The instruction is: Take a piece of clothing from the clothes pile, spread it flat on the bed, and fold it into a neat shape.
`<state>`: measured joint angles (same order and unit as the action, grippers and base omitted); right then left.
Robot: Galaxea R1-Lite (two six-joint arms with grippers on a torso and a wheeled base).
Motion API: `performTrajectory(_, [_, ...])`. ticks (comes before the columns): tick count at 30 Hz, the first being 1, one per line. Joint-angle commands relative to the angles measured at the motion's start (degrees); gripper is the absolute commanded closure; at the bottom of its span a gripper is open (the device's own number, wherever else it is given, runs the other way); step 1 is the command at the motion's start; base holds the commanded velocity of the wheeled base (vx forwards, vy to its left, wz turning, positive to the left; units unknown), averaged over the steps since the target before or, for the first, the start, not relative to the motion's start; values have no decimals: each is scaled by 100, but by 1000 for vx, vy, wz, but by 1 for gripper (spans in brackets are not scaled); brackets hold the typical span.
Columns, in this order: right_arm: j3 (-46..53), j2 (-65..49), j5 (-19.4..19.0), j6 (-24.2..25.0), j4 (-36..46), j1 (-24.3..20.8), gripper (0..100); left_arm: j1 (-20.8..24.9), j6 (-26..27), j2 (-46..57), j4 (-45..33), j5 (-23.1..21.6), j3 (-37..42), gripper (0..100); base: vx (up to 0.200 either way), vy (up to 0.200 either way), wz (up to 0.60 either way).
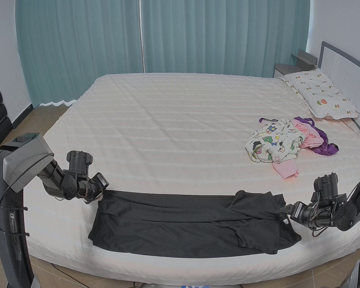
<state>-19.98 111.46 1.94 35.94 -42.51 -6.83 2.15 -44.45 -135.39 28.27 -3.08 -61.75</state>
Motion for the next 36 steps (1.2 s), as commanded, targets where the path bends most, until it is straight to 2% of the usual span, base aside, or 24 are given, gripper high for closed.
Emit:
performTrajectory(1, [-6, 7, 0, 1, -3, -3, 0, -4, -3, -23, 3, 1, -13, 100, 0, 0, 0])
performTrajectory(5, [3, -1, 0, 1, -3, -3, 0, -12, 6, -84, -6, 10, -66, 100, 0, 0, 0])
performTrajectory(6, [3, -1, 0, 1, -3, -3, 0, -21, -3, -93, -6, 10, -92, 0, 0, 0, 0])
performTrajectory(11, [3, -19, 0, 10, -3, -3, 0, -127, -11, -5, -14, 1, 40, 0, 0, 0, 0])
performTrajectory(18, [3, -45, 0, 10, -3, -3, 0, -302, -3, 839, 73, -368, 1051, 0, 0, 0, 0])
performTrajectory(19, [3, -54, 0, 10, -3, -3, 0, -302, 33, 1348, 302, -790, 1692, 0, 0, 0, 0])
performTrajectory(21, [12, -89, 0, 10, -3, -12, 0, -329, 103, 1718, 618, -1195, 2281, 0, 0, 0, 0])
performTrajectory(22, [20, -116, 0, 10, -3, -38, 0, -338, 191, 1849, 768, -1335, 2527, 0, 0, 0, 0])
performTrajectory(24, [20, -116, 0, 10, -3, -38, 0, -338, 191, 1849, 768, -1335, 2527, 0, 0, 0, 0])
performTrajectory(25, [38, -195, 0, 19, -3, -108, 0, -390, 894, 2096, 1111, -1678, 3248, 0, 0, 0, 0])
performTrajectory(28, [47, -300, 0, 19, -3, -117, 0, -425, 1773, 2096, 1295, -1836, 3731, 0, 0, 0, 0])
performTrajectory(32, [56, -362, -9, 19, -3, -117, 0, -373, 2335, 2060, 1339, -1836, 3951, 0, 0, 0, 0])
performTrajectory(36, [73, -370, -9, 19, -3, -126, 0, -232, 2370, 1981, 1348, -1810, 3933, 0, 0, 0, 0])
